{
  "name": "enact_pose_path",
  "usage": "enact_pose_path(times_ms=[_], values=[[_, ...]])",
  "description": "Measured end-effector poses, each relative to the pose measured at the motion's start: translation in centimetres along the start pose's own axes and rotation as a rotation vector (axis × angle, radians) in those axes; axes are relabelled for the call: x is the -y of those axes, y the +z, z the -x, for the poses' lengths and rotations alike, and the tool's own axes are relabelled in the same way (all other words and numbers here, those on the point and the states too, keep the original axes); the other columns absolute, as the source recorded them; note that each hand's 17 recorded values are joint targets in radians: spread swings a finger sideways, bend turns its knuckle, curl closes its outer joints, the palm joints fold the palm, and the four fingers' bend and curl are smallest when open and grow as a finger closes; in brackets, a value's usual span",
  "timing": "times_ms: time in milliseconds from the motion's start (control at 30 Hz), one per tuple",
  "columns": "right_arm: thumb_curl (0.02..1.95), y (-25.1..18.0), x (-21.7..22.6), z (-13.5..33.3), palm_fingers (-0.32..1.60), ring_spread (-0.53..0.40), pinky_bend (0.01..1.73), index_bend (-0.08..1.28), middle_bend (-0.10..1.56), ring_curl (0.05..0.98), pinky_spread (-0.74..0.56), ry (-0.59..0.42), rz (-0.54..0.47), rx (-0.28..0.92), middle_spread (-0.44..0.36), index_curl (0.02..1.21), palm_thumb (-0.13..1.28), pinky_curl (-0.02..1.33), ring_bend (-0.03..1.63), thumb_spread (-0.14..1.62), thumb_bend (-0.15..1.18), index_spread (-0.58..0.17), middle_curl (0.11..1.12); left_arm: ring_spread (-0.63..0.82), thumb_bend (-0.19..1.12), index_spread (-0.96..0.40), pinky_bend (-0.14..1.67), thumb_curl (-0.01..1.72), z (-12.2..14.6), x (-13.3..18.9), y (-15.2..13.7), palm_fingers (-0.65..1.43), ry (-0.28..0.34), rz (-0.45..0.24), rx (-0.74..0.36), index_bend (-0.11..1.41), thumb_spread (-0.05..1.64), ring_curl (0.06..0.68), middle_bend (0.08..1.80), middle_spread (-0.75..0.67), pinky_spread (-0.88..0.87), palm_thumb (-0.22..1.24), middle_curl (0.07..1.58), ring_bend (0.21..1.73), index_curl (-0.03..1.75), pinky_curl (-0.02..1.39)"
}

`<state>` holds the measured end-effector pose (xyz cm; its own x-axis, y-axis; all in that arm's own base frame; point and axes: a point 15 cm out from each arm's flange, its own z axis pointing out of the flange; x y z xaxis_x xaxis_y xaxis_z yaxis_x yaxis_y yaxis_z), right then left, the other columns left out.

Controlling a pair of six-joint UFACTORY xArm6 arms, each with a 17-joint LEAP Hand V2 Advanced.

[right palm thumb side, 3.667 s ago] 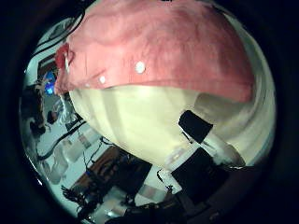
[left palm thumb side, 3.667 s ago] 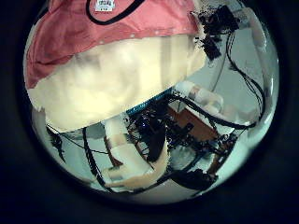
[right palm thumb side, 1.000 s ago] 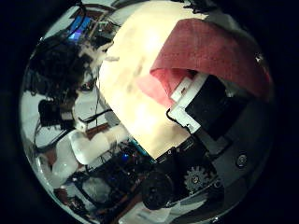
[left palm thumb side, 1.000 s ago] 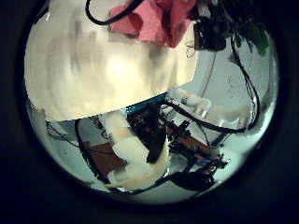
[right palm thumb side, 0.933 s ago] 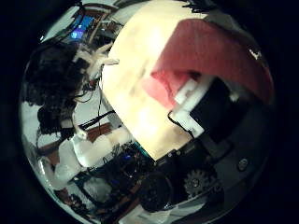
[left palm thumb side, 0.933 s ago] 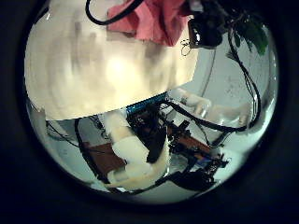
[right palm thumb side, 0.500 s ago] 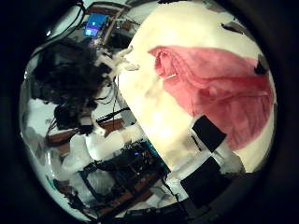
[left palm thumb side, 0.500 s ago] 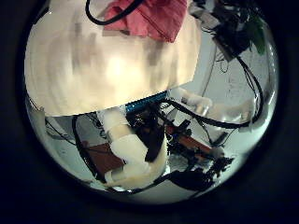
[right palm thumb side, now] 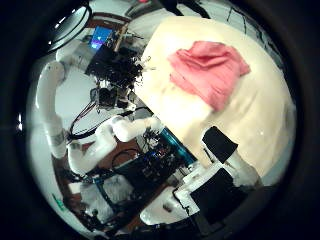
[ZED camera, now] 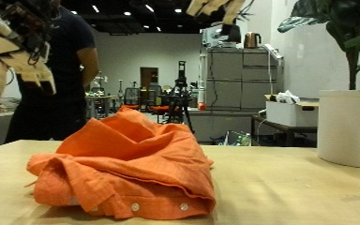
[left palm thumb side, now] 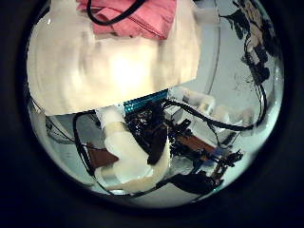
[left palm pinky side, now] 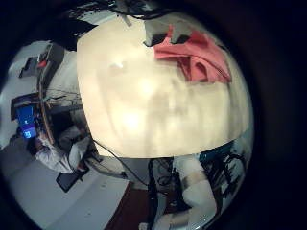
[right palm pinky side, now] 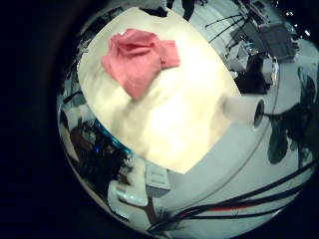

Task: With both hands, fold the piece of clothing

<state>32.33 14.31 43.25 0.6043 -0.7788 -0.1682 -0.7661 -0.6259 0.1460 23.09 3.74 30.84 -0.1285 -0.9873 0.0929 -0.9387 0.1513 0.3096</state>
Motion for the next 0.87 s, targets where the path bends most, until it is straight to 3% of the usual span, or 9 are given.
enact_pose_path(times_ms=[367,533,867], values=[[0.54,6.6,-9.7,-2.6,-0.05,0.253,0.39,0.15,0.18,0.242,0.38,0.120,0.107,-0.046,0.112,0.24,0.83,0.33,0.31,1.13,-0.02,-0.390,0.32,0.56,-0.02,0.06,0.26,0.30,-6.9,-1.2,-0.9,0.01,0.029,-0.015,0.019,0.16,1.00,0.229,0.20,0.32,0.55,0.18,0.31,0.37,0.28,0.32],[0.52,8.6,-10.3,-5.0,-0.04,0.254,0.37,0.16,0.18,0.241,0.38,0.151,0.105,-0.104,0.112,0.24,0.81,0.32,0.29,1.15,-0.02,-0.384,0.31,0.56,-0.02,0.06,0.26,0.30,-6.1,-0.7,-1.0,0.01,0.011,-0.036,-0.020,0.16,1.00,0.231,0.20,0.31,0.55,0.19,0.31,0.37,0.28,0.32],[0.47,9.2,-10.3,-6.0,-0.02,0.271,0.35,0.16,0.18,0.243,0.37,0.181,0.113,-0.091,0.111,0.25,0.80,0.32,0.27,1.17,-0.02,-0.373,0.29,0.55,-0.03,0.05,0.25,0.30,-4.9,-1.3,0.1,0.02,0.003,-0.054,-0.019,0.16,1.00,0.231,0.21,0.29,0.55,0.20,0.32,0.38,0.28,0.32]])
